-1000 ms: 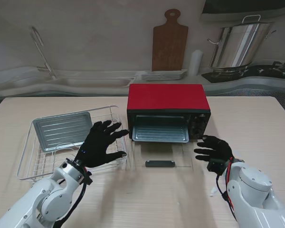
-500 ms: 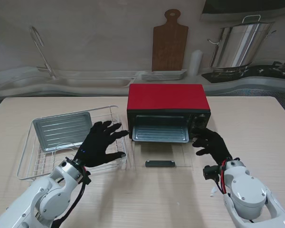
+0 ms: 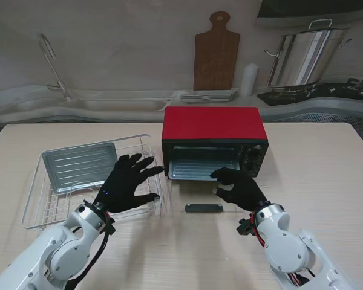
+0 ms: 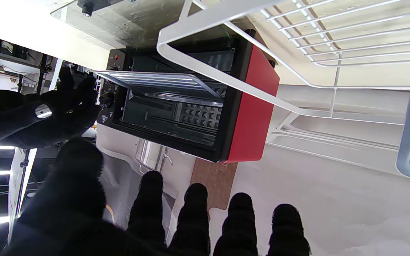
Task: Slide the trays into the oven
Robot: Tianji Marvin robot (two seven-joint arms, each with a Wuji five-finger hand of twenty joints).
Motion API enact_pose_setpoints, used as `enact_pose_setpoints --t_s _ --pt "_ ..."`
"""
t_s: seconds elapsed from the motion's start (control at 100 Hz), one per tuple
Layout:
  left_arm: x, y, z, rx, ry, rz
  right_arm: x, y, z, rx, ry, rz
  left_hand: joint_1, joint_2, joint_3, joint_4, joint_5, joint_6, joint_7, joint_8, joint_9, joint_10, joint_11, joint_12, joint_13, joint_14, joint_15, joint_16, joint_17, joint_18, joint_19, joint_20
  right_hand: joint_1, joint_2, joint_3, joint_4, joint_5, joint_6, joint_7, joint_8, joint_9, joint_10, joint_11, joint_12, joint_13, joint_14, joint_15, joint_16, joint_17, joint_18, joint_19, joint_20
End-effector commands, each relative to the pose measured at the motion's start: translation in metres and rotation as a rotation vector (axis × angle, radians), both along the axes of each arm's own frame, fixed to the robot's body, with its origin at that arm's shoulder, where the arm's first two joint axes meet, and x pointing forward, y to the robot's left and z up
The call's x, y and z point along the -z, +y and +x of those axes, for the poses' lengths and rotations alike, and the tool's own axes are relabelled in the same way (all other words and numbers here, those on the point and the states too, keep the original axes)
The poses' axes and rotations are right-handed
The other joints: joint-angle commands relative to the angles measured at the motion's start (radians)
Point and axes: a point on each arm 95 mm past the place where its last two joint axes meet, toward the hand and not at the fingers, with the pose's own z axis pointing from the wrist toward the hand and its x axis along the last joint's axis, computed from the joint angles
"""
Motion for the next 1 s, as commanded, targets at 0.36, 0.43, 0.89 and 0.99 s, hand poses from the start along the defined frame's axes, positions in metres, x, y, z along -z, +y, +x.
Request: enact_pose_setpoints --t_s 0.36,0.43,0.89,0.99 --pt "-0.001 0.000 -0.004 -0.022 0.004 0.002 0.032 0.043 -0.001 -0.146 0.011 -0.160 -0.008 0.033 0.007 0.028 -0.039 -0.014 -0.001 -0.005 -0.032 -0.013 0.005 -0.013 -0.018 -0.023 -0.007 -0.009 -0.009 -0.021 -0.049 -0.011 -0.097 0.042 -0.008 0.056 0.001 -0.039 -0.014 0.015 0.002 -0.047 -0.014 -0.010 -0.015 -0.037 -0.018 -0.008 -0.009 -0.029 -0.036 0.001" --pt "-0.001 0.000 -0.004 -0.024 0.003 0.001 0.037 0.047 0.001 -0.153 -0.007 -0.200 -0.007 0.032 0.007 0.029 -0.040 -0.013 -0.001 -0.005 -0.033 -0.012 0.005 -0.013 -0.018 -0.022 -0.007 -0.009 -0.009 -0.021 -0.049 -0.011 -0.110 0.049 -0.010 0.059 -0.007 -0.044 -0.013 0.016 -0.001 -0.052 -0.018 -0.012 -0.018 -0.044 -0.028 -0.013 -0.021 -0.038 -0.052 -0.006" --pt "0.001 0.001 -0.005 -0.034 -0.004 -0.003 0.045 0.058 0.022 -0.110 -0.055 -0.333 -0.006 0.032 0.006 0.029 -0.038 -0.013 0.000 -0.005 -0.032 -0.013 0.006 -0.013 -0.017 -0.022 -0.006 -0.009 -0.008 -0.021 -0.049 -0.011 -0.145 0.091 -0.037 0.069 -0.040 -0.047 -0.011 0.005 -0.019 -0.064 -0.048 -0.023 -0.039 -0.080 -0.097 -0.046 -0.093 -0.070 -0.149 -0.047" --pt "0.001 0.002 -0.005 -0.036 -0.005 -0.003 0.045 0.059 0.027 -0.090 -0.068 -0.339 -0.006 0.032 0.006 0.029 -0.038 -0.013 0.000 -0.005 -0.032 -0.011 0.005 -0.013 -0.017 -0.022 -0.006 -0.009 -0.007 -0.021 -0.049 -0.011 -0.149 0.095 -0.040 0.070 -0.057 -0.047 -0.014 0.002 -0.040 -0.066 -0.051 -0.023 -0.065 -0.088 -0.115 -0.054 -0.120 -0.077 -0.170 -0.055"
